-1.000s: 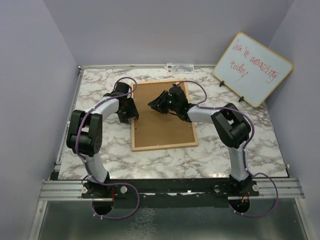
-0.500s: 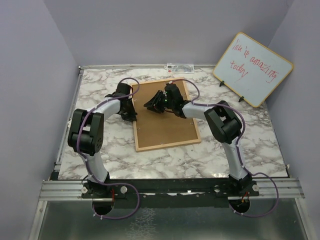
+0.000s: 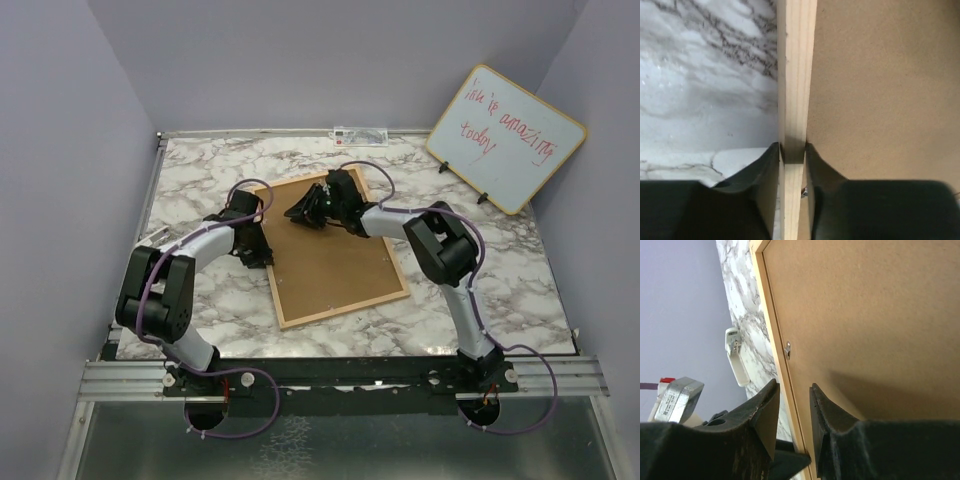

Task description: Put the photo into the frame

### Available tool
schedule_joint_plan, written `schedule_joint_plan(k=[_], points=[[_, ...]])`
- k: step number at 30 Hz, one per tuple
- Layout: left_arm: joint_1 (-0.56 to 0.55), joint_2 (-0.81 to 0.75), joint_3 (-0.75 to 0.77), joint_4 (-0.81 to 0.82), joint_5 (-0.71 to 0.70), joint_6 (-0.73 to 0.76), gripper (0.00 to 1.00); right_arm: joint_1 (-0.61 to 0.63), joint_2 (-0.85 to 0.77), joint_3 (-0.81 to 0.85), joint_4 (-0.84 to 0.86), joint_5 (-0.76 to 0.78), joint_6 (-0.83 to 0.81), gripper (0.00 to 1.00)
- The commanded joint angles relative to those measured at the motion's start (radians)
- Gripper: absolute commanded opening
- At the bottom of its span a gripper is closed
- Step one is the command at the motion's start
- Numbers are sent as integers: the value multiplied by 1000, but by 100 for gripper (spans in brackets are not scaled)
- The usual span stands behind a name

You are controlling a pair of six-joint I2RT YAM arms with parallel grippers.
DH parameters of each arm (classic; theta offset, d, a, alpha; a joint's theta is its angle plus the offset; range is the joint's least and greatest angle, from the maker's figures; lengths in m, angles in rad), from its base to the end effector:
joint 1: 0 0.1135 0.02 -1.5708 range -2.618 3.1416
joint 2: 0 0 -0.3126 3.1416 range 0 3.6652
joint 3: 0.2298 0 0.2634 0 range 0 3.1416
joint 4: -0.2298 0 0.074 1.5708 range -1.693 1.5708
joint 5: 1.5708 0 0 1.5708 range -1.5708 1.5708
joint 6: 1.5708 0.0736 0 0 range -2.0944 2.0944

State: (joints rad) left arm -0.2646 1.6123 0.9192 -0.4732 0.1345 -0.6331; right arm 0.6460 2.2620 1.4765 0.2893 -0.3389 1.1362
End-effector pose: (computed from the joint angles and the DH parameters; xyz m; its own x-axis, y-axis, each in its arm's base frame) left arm 0.3125 -0.0949 0.1730 -0.8988 -0.3639 -0.2443 -0.2750 0.9022 -0.3322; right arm 0.4397 0.3622 0.1471 -0.8868 0.4028 -0.2267 0.0075 0.5029 0.8643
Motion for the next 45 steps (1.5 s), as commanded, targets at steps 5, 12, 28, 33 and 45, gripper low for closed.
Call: schedule_joint_plan(k=[5,12,28,33,45], points=[[45,-16,20,-45,-2,-25,58,53,84,103,-29,-16,5,35],[92,107,122,-46,-20,10,44,83,158,206,-79,-3,8,34],[94,171,124,-57,-32,26,7,110,268,332,-182,73,2,31],[94,182,125,-63,-21,43,3,109,295,356,-177,83,6,32],[94,193,122,-64,9,66,1,110,324,373,-89,91,25,32]])
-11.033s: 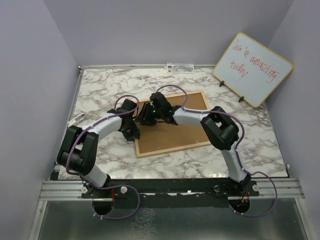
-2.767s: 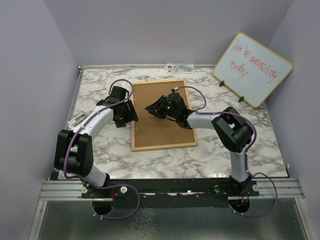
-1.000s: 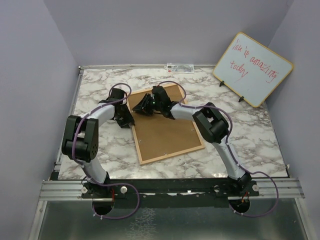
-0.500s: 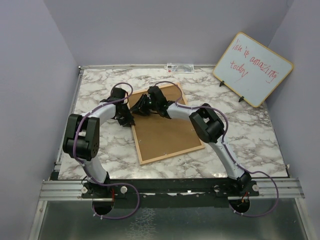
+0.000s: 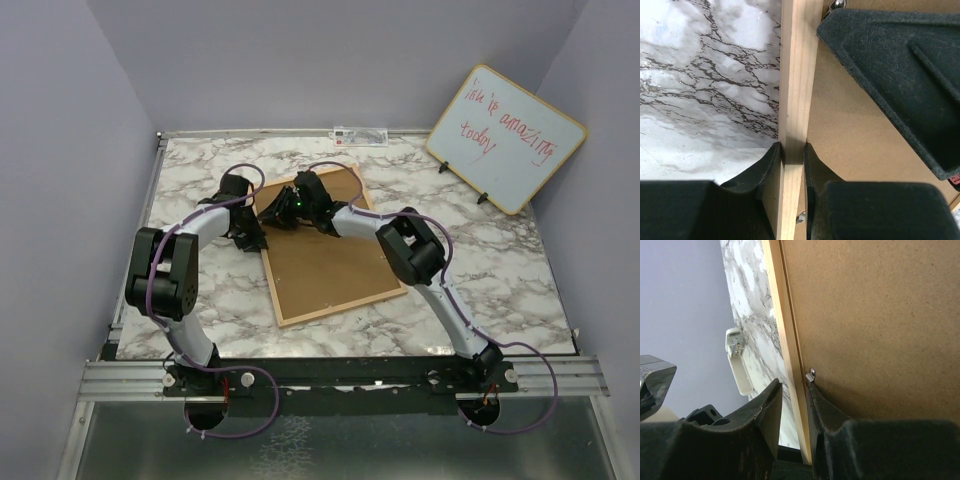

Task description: Put the photo into the frame

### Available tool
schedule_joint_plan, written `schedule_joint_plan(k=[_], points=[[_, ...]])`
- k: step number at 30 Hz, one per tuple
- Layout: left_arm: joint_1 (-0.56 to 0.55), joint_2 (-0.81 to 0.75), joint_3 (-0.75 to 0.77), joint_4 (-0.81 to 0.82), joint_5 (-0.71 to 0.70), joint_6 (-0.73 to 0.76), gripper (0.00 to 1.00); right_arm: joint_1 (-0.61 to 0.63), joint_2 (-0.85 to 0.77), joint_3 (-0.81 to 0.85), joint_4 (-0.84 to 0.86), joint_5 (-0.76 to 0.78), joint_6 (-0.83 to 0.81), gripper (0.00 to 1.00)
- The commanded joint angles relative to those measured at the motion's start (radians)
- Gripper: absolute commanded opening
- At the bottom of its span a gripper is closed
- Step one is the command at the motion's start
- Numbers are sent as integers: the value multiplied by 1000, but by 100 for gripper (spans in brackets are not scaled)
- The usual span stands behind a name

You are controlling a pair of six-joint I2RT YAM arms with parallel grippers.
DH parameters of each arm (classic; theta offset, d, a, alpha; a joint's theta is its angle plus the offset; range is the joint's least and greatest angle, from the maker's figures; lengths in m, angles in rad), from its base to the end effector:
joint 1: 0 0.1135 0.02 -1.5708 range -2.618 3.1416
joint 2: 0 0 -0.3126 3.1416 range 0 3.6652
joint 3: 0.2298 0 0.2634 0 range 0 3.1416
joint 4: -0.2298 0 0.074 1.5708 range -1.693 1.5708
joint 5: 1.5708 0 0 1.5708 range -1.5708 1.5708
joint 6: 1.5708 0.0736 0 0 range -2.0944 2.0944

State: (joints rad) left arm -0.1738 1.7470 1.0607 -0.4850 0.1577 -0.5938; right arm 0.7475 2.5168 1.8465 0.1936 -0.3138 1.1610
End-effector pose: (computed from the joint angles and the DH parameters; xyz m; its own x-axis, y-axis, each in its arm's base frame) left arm 0.3607 -0.0751 0.1700 -0.8813 -0.4063 -0.2414 -0.3163 0.8866 -0.3375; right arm 0.4537 0.4516 0.1180 -0.9116 0.3445 -0.2241 -0.0291 0.4898 0.8714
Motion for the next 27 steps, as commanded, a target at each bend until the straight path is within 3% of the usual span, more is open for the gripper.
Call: schedule_joint_plan(k=[1,6,17,27], points=[[3,62,-17,-52,-10,30,1,10,69,2,9,70,1,32],[3,76,1,-53,1,41,0,19,69,-4,5,90,0,30],[2,83,-5,-41,60,48,0,21,76,-3,-23,154,-70,8],[-72,12,-72,-28,104,9,0,-41,-247,-257,-66,183,-260,15]])
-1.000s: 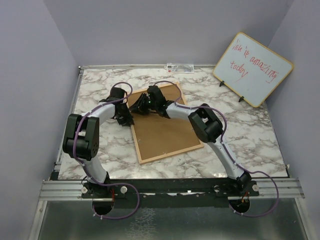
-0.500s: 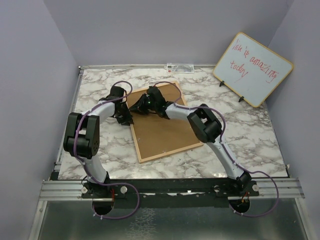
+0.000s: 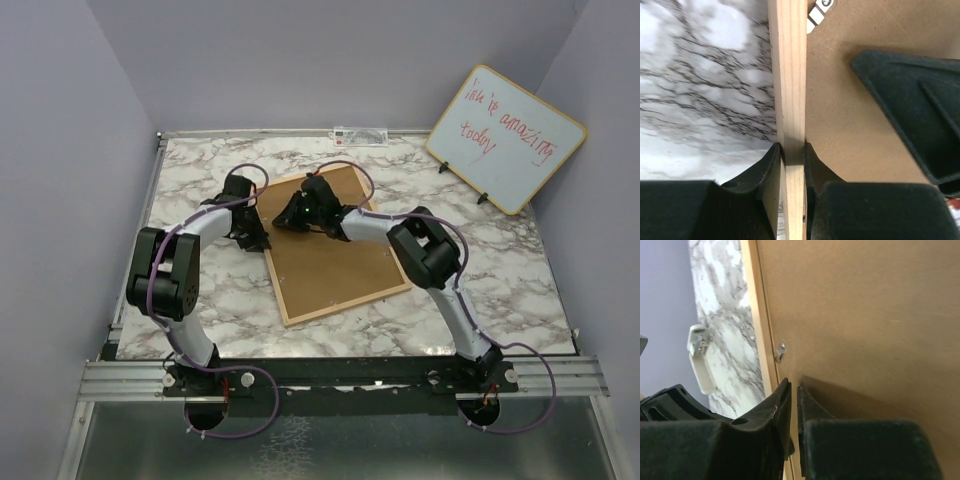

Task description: Put the photo into the frame

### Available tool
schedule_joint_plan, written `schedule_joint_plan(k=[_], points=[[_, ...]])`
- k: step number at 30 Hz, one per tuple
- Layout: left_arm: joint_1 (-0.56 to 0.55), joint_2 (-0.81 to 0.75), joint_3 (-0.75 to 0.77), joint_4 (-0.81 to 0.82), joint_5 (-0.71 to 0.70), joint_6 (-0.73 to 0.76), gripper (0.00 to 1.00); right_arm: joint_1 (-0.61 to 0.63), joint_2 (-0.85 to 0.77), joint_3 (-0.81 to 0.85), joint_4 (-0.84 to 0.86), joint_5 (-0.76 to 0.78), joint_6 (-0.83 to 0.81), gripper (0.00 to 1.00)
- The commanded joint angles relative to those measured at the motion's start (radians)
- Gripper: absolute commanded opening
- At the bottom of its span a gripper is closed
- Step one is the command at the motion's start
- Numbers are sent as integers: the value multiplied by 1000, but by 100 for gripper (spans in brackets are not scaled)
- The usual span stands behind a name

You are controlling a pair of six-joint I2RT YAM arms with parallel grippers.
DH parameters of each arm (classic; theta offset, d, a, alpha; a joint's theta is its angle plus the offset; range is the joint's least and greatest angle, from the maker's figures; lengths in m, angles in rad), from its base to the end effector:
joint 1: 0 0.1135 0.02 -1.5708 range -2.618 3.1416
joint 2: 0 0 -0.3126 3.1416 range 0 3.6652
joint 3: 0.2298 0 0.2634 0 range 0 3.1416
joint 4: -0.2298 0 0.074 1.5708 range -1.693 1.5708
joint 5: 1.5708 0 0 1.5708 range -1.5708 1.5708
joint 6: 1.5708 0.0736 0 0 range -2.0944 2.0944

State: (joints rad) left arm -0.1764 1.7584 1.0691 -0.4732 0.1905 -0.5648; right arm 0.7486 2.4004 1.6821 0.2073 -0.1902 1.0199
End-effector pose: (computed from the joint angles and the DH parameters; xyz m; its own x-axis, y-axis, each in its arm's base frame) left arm 0.3642 -0.0791 0.1696 -0.8951 -0.3743 -0.2424 -0.2755 0.8916 -0.3593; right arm 0.4380 0.4259 0.1294 -0.8600 0.3431 -0.3778 -0.1078 0.6014 0.7916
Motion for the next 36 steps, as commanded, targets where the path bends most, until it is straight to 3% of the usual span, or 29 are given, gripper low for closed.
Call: schedule_joint_plan(k=[1,5,13,14,20,24,29,33,36], points=[[-75,-15,-92,-39,72,-24,0,-48,-162,-121,-86,54,-136,16],[-99,-86,-144,-30,86,-62,0,-59,-276,-201,-131,28,-196,22],[-172,-202,-175,-2,37,-106,3,-78,-418,-308,-205,34,-262,22],[-172,-204,-171,-6,40,-101,7,-78,-424,-310,-235,33,-271,23],[-156,-229,-154,-52,-20,-36,55,-77,-418,-303,-253,-57,-279,25],[-80,-235,-86,-62,3,10,70,-66,-383,-274,-263,-95,-285,29],[27,-176,-26,-17,7,22,70,-36,-331,-224,-310,-48,-341,31],[72,-68,33,23,26,20,59,-17,-296,-187,-336,11,-411,31],[75,9,88,42,71,19,57,10,-261,-132,-373,43,-474,30]])
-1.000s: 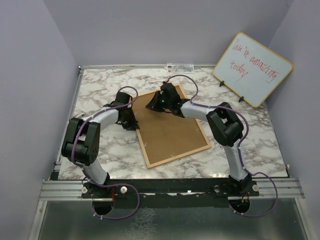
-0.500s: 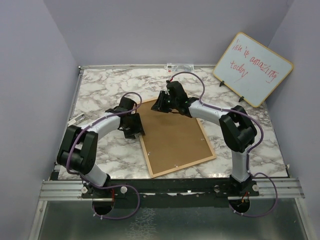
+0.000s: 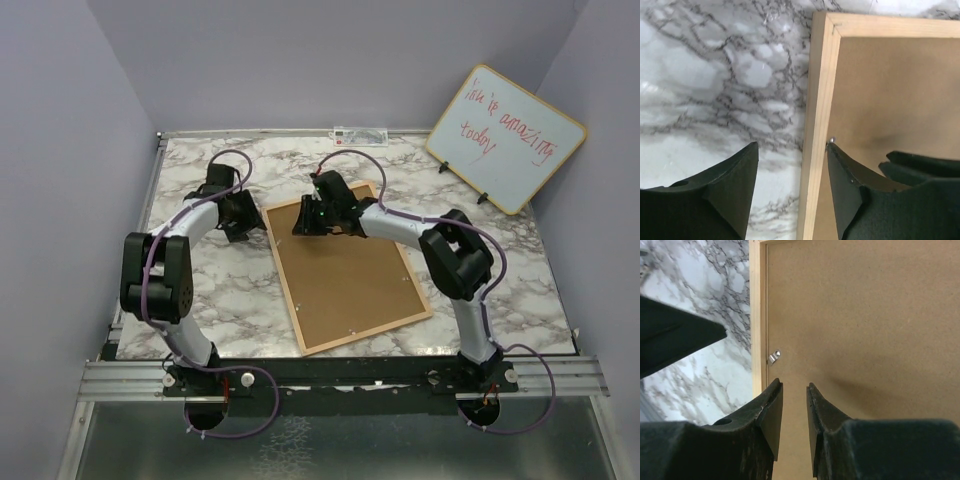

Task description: Put the photo into the frame

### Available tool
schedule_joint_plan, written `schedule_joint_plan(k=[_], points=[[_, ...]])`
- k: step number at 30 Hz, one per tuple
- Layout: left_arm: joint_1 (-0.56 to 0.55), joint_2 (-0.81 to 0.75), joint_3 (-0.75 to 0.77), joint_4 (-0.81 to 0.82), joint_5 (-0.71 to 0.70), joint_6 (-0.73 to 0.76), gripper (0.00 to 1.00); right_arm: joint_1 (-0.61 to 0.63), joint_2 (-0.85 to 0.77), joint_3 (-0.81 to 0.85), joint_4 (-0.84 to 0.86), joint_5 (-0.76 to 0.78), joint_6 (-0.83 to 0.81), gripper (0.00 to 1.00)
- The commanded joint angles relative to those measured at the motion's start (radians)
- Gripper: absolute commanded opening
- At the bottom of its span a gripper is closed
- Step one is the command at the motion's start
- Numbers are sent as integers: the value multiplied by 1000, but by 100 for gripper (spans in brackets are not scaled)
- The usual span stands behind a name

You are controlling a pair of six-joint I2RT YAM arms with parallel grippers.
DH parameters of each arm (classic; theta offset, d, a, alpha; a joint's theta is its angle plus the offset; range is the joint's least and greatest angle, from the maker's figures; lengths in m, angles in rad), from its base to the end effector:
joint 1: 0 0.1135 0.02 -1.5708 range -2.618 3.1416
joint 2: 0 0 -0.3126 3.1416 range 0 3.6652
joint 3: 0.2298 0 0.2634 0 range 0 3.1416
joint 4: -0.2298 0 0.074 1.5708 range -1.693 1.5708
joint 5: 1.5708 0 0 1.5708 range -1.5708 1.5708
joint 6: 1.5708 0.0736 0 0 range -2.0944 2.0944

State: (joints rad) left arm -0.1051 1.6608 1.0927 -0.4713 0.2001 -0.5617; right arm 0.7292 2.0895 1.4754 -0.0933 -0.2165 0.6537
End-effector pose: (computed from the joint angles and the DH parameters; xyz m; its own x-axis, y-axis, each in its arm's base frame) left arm 0.3670 -0.0534 0.2114 -0.8337 -0.4369 -0.3376 -0.2848 0.8641 -0.4149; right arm 0.3847 0.3649 0.1914 -0.8545 0.0330 -0.5185 -0.3185 0.7551 0.5730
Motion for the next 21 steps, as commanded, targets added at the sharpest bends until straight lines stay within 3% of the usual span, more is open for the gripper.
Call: schedule_joint_plan(k=[1,6,15,21], points=[[4,126,73,54,80,8,57,39,63,98,-93,86,-124,30],[3,186,116,72,92,5,58,98,135,193,-178,196,-189,30],[4,234,99,63,62,-14,29,139,195,258,-212,269,-287,29],[3,244,84,63,61,-15,20,145,229,292,-239,298,-279,29]])
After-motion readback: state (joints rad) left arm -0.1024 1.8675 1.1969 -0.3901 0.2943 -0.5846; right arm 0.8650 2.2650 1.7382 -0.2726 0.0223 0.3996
